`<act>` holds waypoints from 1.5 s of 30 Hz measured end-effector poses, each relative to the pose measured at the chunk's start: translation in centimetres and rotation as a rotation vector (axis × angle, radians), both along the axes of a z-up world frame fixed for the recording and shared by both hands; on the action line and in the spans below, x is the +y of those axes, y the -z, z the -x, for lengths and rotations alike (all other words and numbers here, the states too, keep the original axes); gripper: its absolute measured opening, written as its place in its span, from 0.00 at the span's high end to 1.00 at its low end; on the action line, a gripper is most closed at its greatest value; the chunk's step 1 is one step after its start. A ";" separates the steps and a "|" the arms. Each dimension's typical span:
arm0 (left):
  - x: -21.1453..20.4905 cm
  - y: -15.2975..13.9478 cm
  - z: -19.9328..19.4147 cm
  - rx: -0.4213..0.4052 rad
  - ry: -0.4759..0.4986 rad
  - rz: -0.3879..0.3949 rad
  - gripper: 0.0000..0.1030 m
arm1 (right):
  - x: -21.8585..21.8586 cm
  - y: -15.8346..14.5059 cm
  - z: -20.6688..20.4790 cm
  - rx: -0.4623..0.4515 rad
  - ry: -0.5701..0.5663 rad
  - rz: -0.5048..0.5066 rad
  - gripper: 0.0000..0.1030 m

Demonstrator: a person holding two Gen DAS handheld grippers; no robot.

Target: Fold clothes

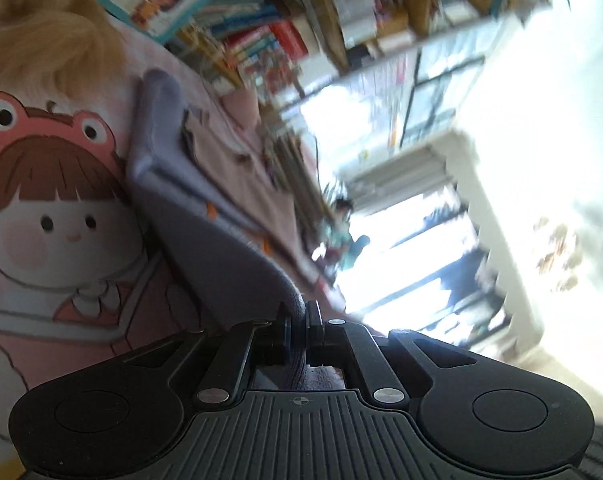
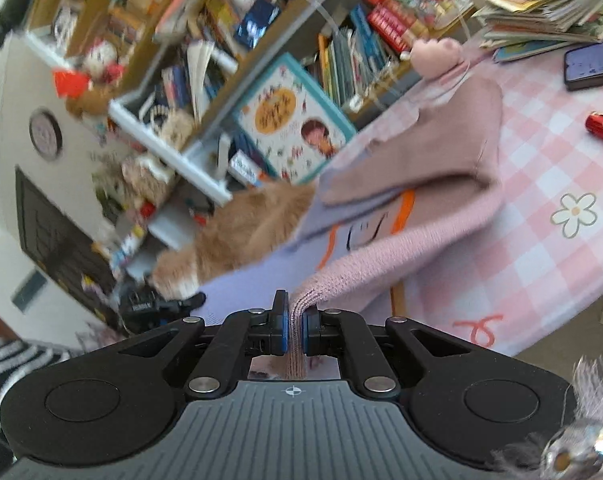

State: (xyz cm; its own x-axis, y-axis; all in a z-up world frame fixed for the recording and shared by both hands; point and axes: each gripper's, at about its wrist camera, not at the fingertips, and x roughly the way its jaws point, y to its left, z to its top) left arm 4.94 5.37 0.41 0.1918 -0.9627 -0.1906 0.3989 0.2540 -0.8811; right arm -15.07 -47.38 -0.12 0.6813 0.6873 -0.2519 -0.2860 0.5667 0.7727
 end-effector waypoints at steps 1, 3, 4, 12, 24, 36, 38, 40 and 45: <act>0.0 -0.1 -0.6 0.005 -0.018 0.025 0.96 | -0.3 0.2 -0.3 -0.009 0.021 -0.021 0.94; -0.2 -0.6 -1.8 0.003 -0.044 0.067 0.96 | -1.1 0.5 -1.3 -0.030 0.082 -0.063 0.94; -0.4 -1.0 -2.5 -0.004 -0.057 0.084 0.96 | -1.5 0.7 -1.9 -0.046 0.119 -0.100 0.94; -2.2 -2.5 -7.8 -0.014 -0.200 0.164 0.95 | -2.9 0.0 -8.0 -0.153 0.348 -0.268 0.94; -6.2 -0.6 -15.6 0.006 -0.266 -0.105 0.94 | -3.6 0.9 -18.8 0.086 0.490 -0.104 0.94; -5.2 0.0 -16.1 0.016 -0.318 -0.248 0.53 | -4.7 3.2 -19.1 0.163 0.627 -0.069 0.68; -4.6 -1.9 -14.6 -0.094 -0.341 -0.269 0.43 | -5.1 2.3 -18.4 0.135 0.644 -0.027 0.59; -4.4 -3.3 -13.0 -0.216 -0.359 -0.321 0.40 | -4.9 1.0 -17.6 0.093 0.662 0.074 0.55; -6.6 -2.6 -10.6 -0.331 -0.302 -0.549 0.40 | -2.0 -0.2 -17.2 0.087 0.598 0.436 0.49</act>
